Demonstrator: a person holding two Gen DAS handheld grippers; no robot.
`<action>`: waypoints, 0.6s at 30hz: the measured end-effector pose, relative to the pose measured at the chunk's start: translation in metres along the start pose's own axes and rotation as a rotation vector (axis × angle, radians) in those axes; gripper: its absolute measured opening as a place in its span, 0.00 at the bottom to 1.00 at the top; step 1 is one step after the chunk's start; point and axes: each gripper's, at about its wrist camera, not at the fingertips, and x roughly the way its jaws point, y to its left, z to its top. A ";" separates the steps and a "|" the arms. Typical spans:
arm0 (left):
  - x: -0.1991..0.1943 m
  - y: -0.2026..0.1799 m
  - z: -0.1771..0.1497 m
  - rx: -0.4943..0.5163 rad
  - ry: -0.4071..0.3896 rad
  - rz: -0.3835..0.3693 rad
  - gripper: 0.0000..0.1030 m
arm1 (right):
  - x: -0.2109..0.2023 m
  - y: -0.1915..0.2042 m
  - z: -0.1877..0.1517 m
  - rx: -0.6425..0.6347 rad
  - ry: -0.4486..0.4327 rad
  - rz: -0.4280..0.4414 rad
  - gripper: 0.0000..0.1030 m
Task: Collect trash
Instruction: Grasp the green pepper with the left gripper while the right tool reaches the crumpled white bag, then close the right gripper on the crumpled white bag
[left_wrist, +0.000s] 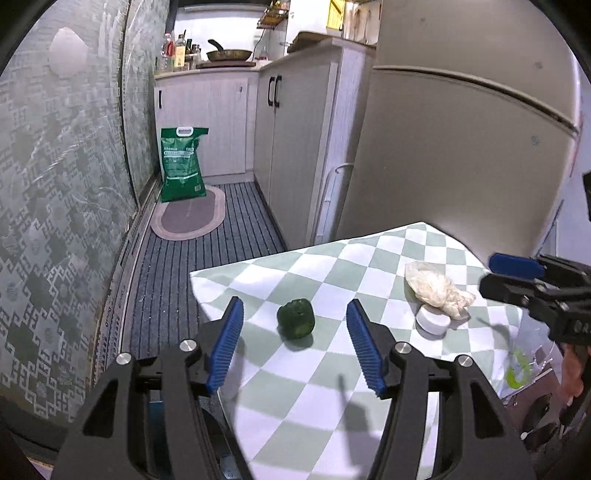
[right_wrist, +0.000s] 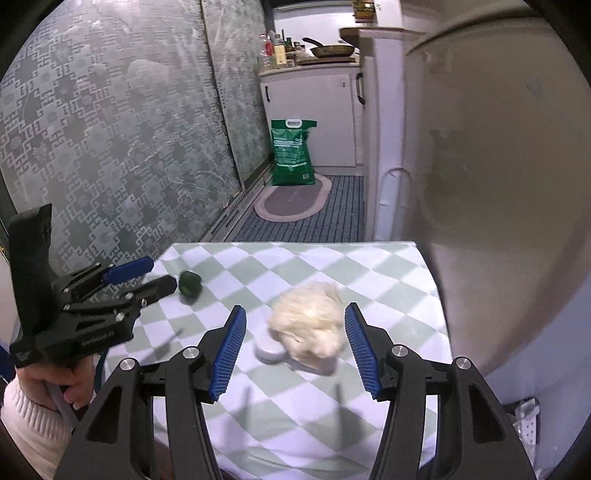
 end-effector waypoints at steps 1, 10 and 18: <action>0.004 -0.001 0.001 -0.002 0.008 0.003 0.59 | 0.001 -0.005 -0.003 0.003 0.005 -0.002 0.55; 0.030 -0.011 0.007 -0.013 0.114 0.026 0.49 | -0.004 -0.032 -0.018 0.033 0.018 0.003 0.55; 0.040 -0.005 0.006 -0.049 0.166 0.077 0.24 | -0.001 -0.045 -0.027 0.066 0.029 0.028 0.55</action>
